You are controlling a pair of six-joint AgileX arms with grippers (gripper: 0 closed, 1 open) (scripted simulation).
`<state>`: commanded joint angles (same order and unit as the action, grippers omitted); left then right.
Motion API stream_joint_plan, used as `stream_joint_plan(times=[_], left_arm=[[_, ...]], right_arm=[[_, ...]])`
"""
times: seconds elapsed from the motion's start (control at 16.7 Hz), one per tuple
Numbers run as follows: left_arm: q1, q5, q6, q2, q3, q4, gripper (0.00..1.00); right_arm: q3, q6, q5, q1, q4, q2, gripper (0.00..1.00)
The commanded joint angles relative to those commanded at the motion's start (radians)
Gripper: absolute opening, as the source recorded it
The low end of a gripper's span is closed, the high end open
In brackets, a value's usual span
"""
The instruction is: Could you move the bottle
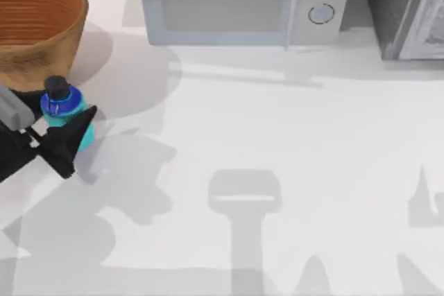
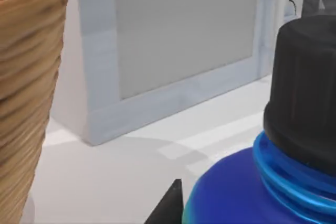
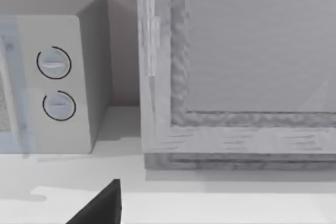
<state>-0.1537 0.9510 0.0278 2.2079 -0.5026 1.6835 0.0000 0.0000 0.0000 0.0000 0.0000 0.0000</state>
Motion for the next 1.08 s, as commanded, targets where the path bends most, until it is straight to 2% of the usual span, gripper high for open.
stream_joint_plan(times=[0.36,0.84,1.08], left_arm=[[-0.005,0.007,0.002,0.004,0.003,0.002,0.00],[0.131,-0.129,-0.006,0.166,-0.156,0.014,0.00],[0.143,-0.140,-0.007,0.178,-0.171,0.015,0.00]], right_arm=[[0.000,0.000,0.000,0.000,0.000,0.000,1.00],[0.000,0.000,0.000,0.000,0.000,0.000,1.00],[0.000,0.000,0.000,0.000,0.000,0.000,1.00]])
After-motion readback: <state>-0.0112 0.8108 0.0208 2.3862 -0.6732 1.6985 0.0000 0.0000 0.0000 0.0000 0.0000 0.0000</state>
